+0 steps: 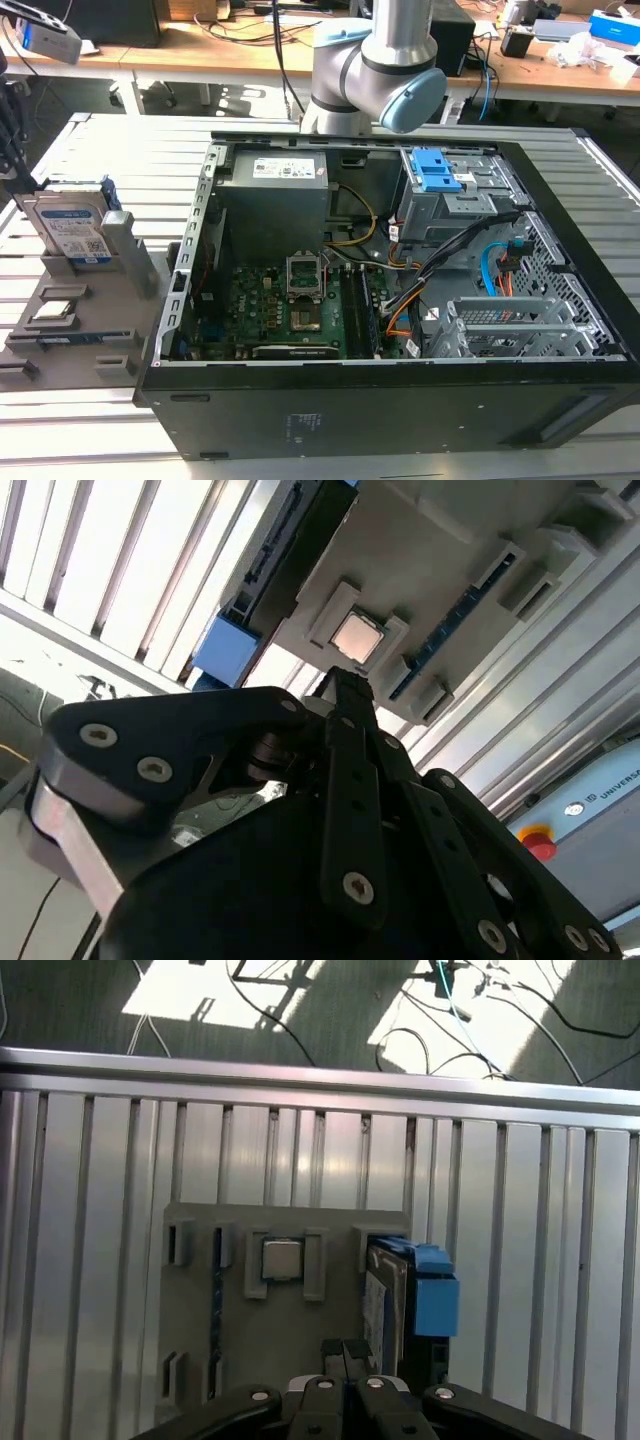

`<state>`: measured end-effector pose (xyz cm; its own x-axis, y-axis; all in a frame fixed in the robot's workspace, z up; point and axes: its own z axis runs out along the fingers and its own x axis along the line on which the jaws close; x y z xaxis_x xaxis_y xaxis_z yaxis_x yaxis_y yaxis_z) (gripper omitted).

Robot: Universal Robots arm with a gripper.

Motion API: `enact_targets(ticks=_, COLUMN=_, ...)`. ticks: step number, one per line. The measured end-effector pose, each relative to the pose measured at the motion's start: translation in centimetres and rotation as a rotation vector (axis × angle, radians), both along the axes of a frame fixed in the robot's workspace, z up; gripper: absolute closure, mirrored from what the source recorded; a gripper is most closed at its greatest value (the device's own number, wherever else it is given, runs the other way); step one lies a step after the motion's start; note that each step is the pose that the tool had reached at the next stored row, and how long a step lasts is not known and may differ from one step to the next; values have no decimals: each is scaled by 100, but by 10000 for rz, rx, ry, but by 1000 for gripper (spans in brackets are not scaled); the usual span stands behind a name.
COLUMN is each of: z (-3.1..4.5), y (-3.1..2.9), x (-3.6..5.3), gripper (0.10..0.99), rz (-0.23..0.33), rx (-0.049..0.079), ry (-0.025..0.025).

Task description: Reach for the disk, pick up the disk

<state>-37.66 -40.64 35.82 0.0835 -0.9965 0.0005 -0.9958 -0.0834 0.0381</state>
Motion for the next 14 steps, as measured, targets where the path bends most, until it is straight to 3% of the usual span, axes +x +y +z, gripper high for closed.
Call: enact_targets(ticks=14, z=0, y=0, x=4, gripper=980, rz=1636, rx=0, ry=1)
